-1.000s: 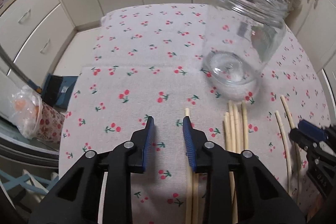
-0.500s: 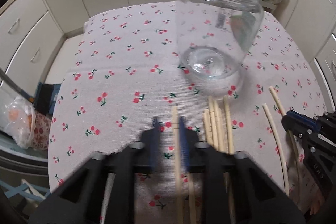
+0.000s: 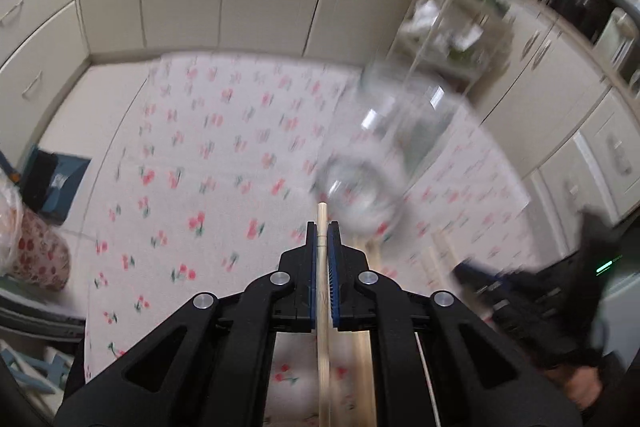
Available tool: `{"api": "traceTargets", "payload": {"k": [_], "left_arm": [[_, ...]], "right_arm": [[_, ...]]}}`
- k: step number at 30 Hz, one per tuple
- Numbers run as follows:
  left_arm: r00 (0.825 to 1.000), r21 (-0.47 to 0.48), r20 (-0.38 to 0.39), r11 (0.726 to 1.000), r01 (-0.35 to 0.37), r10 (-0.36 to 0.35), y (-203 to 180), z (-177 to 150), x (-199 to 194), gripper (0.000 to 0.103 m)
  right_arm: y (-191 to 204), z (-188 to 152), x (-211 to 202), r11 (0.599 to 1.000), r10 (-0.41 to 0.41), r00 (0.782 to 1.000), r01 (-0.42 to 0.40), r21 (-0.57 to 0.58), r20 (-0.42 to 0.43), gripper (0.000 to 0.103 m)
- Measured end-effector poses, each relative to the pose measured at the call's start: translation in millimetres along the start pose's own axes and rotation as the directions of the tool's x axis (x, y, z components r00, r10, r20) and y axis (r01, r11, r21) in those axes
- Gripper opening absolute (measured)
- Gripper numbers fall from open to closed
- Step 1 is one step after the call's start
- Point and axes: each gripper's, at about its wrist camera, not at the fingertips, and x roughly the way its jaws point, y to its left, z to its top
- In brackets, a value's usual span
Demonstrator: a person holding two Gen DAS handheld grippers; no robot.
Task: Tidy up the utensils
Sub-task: 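Close the left gripper on a single chopstick and lift it, then close the right gripper on a chopstick while the left gripper carries its chopstick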
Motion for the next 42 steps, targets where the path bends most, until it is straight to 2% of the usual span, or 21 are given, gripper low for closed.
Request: {"api": "traceTargets", "payload": {"k": [4, 8, 13, 17, 23, 26, 28, 33, 42], "left_arm": [[0.987, 0.012, 0.148, 0.998, 0.064, -0.065, -15.6, 26.9, -31.8, 0.005], [0.951, 0.012, 0.289, 0.994, 0.110, -0.109, -29.2, 58.6, -52.0, 0.005], [0.892, -0.011, 0.439, 0.993, 0.121, -0.105, -41.2, 97.4, -59.4, 0.005], [0.839, -0.055, 0.541, 0.993, 0.102, -0.056, -47.8, 122.2, -56.8, 0.005], [0.746, -0.077, 0.665, 0.997, 0.030, 0.029, -57.9, 139.6, -54.4, 0.005], [0.716, -0.077, 0.695, 0.997, -0.016, 0.065, -64.6, 145.3, -45.8, 0.005], [0.711, -0.081, 0.699, 0.996, -0.032, 0.079, -65.1, 145.3, -38.3, 0.005], [0.719, -0.080, 0.688, 0.995, -0.058, 0.097, -64.2, 140.8, -18.9, 0.005], [0.708, -0.046, 0.699, 0.995, -0.093, 0.099, -60.8, 118.8, -12.2, 0.005]], "right_arm": [[-1.1, 0.7, 0.7, 1.000, 0.002, 1.000, -0.002, 0.003, 0.001, 0.006], [-2.3, -0.3, 1.3, 1.000, 0.005, 1.000, -0.005, 0.010, 0.008, 0.006], [-4.2, -0.6, 2.3, 1.000, 0.012, 1.000, -0.012, 0.019, 0.016, 0.006], [-4.4, -1.4, 2.5, 1.000, 0.017, 1.000, -0.018, 0.023, 0.019, 0.006], [-4.9, -1.9, 2.5, 0.999, 0.023, 1.000, -0.024, 0.027, 0.021, 0.006], [-6.0, -1.8, 2.6, 0.999, 0.031, 0.999, -0.032, 0.036, 0.022, 0.006], [-6.9, -1.5, 2.8, 0.999, 0.035, 0.999, -0.036, 0.041, 0.022, 0.006], [-8.8, -1.1, 3.8, 0.998, 0.046, 0.999, -0.047, 0.053, 0.022, 0.006], [-11.1, -1.3, 4.3, 0.996, 0.057, 0.998, -0.058, 0.063, 0.023, 0.006]]}}
